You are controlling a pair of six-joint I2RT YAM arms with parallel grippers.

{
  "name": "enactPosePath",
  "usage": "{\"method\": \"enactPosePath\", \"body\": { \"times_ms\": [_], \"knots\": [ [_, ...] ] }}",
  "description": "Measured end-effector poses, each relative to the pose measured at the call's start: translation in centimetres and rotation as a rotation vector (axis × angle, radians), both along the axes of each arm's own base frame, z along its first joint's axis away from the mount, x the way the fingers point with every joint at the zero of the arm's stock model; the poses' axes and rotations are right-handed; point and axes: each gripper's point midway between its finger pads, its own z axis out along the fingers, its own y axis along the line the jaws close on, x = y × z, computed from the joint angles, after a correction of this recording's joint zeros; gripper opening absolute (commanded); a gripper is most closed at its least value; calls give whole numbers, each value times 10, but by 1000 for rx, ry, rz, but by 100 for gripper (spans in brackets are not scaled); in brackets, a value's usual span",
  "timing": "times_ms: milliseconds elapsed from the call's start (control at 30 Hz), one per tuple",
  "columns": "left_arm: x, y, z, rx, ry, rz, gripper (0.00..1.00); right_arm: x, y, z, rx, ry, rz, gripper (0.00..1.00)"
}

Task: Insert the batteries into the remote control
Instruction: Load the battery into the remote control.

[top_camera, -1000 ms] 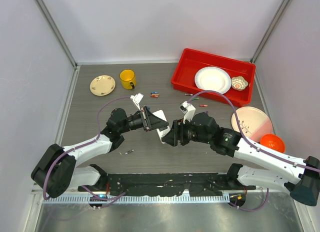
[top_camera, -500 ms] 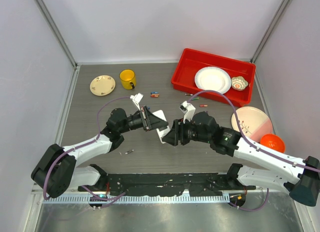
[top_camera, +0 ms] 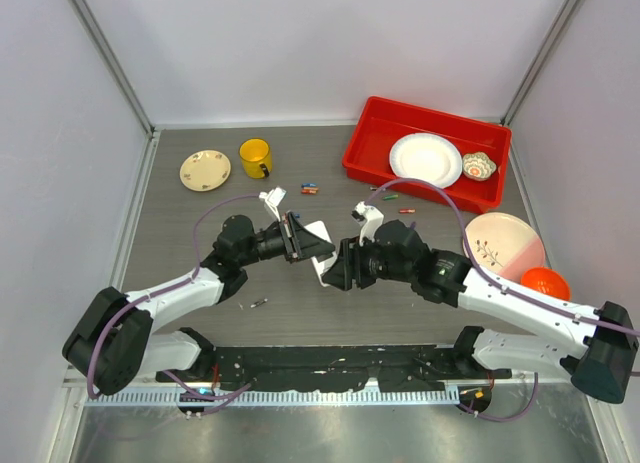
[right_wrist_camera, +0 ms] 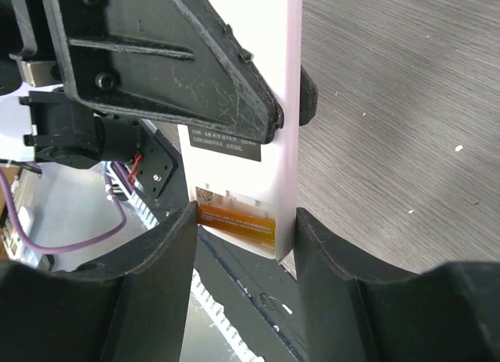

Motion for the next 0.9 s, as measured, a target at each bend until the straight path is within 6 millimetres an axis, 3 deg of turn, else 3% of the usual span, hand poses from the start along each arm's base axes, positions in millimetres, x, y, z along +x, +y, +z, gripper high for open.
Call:
{"method": "enactPosePath", "body": {
  "times_ms": [433, 633, 900],
  "knots": [
    [8, 1, 4, 0, -44, 28, 0, 13, -3, 0, -142, -40, -31, 1],
    [6, 0, 6, -7, -41, 23, 0, 9, -5, 4, -88, -66, -24, 26],
    [6, 0, 7, -9, -35, 22, 0, 8, -4, 6, -61, -64, -30, 45]
  ]
}}
